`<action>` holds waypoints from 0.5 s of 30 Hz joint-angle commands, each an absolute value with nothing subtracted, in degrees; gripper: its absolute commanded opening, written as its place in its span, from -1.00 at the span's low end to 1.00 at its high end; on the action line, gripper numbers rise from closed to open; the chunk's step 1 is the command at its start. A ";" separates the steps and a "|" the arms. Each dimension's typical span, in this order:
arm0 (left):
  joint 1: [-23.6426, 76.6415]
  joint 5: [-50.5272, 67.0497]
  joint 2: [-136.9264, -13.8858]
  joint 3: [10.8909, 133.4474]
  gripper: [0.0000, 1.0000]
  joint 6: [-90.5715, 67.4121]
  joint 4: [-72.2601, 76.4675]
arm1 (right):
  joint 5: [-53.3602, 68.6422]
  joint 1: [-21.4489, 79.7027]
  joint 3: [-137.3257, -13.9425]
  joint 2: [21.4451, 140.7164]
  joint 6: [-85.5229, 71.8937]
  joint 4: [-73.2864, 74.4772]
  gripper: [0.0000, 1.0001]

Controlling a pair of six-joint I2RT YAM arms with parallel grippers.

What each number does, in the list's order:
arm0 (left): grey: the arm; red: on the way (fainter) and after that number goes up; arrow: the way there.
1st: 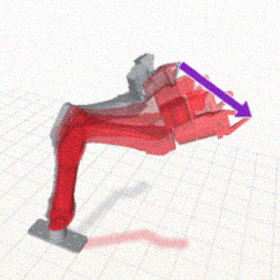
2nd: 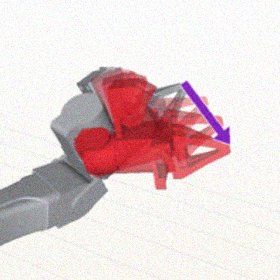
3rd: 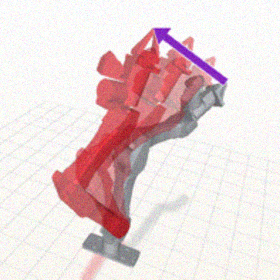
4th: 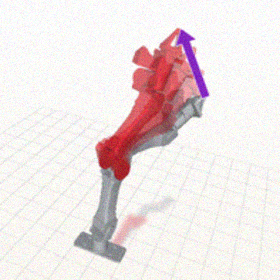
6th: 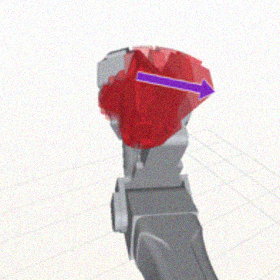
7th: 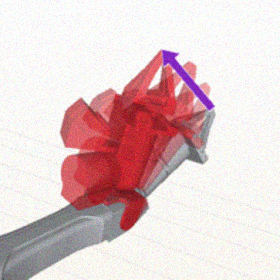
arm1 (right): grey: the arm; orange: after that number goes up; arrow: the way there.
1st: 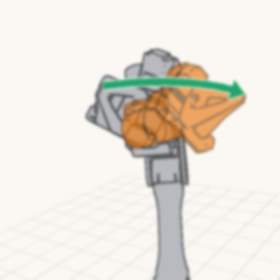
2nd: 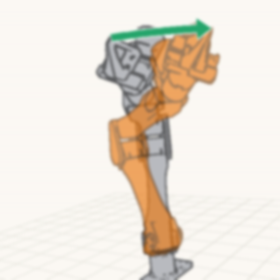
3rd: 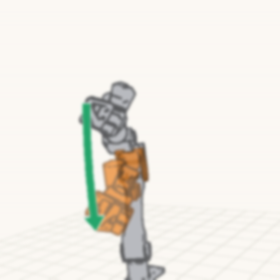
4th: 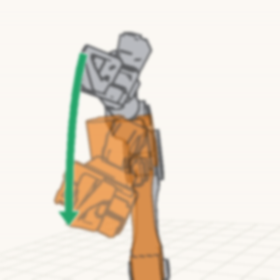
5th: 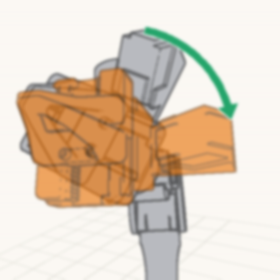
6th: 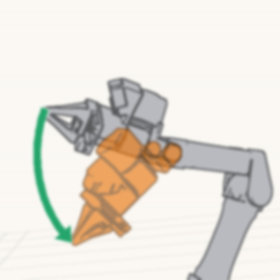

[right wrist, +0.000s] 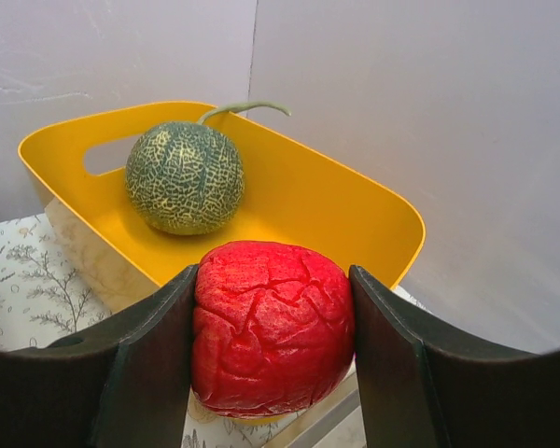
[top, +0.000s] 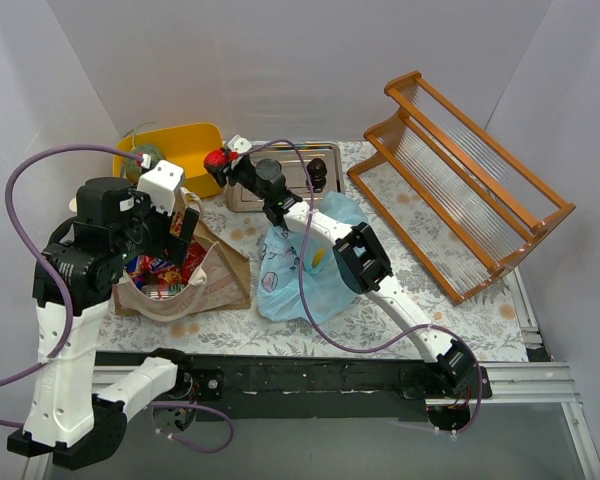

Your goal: Untie the knot of the grocery bags and take out the mixed food

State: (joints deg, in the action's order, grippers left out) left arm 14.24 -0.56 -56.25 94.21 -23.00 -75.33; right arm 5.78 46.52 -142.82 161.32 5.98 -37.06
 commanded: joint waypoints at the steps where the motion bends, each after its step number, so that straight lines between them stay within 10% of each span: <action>1: 13.71 1.84 -55.72 91.94 0.82 -24.95 -73.75 | 3.95 45.88 -138.62 152.77 6.07 -41.92 -0.97; 15: 13.45 8.33 -66.88 91.74 0.96 -35.67 -51.60 | 26.09 41.48 -93.92 116.85 12.73 -43.59 -0.97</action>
State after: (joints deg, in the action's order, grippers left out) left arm 13.98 2.72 -63.75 89.65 -30.06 -60.27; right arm 17.45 40.62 -106.08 131.31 6.61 -36.29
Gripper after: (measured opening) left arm 0.981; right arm 0.646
